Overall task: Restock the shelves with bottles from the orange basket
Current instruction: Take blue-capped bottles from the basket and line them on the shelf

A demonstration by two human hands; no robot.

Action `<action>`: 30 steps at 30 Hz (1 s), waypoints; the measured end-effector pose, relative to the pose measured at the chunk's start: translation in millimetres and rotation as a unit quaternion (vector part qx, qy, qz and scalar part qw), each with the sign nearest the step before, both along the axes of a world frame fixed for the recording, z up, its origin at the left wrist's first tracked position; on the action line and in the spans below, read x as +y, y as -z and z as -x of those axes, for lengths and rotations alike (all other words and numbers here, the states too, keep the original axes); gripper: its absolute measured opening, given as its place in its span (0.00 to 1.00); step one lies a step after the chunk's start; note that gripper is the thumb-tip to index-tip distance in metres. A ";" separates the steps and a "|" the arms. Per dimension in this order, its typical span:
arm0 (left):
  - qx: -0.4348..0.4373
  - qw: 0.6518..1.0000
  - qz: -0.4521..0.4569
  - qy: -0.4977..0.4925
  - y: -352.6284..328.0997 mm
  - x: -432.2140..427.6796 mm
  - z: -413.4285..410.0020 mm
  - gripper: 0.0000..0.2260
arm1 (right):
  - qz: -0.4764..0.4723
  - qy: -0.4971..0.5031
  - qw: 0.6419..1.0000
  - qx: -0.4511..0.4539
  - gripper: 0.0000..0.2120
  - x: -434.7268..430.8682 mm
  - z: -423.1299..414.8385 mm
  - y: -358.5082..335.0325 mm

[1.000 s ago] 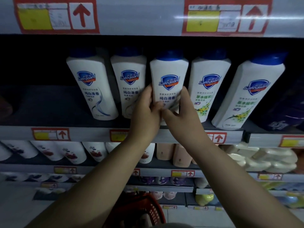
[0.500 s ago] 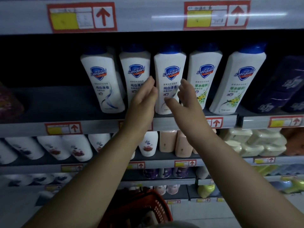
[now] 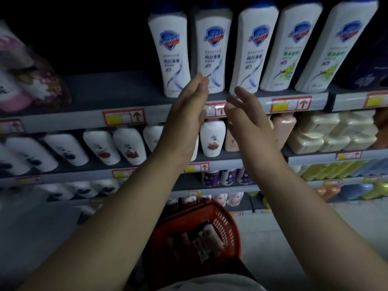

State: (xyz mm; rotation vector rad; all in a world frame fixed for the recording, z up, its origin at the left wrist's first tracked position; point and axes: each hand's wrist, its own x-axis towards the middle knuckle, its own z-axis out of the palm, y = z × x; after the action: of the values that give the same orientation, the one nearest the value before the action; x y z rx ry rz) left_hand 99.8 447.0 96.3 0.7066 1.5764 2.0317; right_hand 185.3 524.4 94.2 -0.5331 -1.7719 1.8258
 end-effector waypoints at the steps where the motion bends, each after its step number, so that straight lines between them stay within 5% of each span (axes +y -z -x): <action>1: -0.003 1.000 0.004 0.005 6.0 -6.6 -2.2 0.21 | 0.006 0.001 1.000 -0.004 0.23 -7.9 -3.6 5.9; 13: -0.090 0.993 0.078 0.001 100.4 -26.9 -11.0 0.32 | 0.074 0.010 0.993 -0.095 0.19 -27.4 -25.1 101.8; 27: -0.222 0.962 0.151 -0.049 320.3 5.7 1.8 0.24 | 0.166 0.000 0.952 -0.256 0.20 22.8 -7.6 317.0; 30: -0.236 0.953 0.183 -0.052 382.7 6.9 3.7 0.21 | 0.178 -0.011 0.941 -0.287 0.13 29.2 -7.8 376.1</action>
State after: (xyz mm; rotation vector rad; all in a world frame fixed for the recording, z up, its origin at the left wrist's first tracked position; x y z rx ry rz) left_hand 96.1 453.9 -286.4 -0.0070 1.6461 1.7288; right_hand 193.1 553.6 -282.0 -1.3041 -1.7878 2.1705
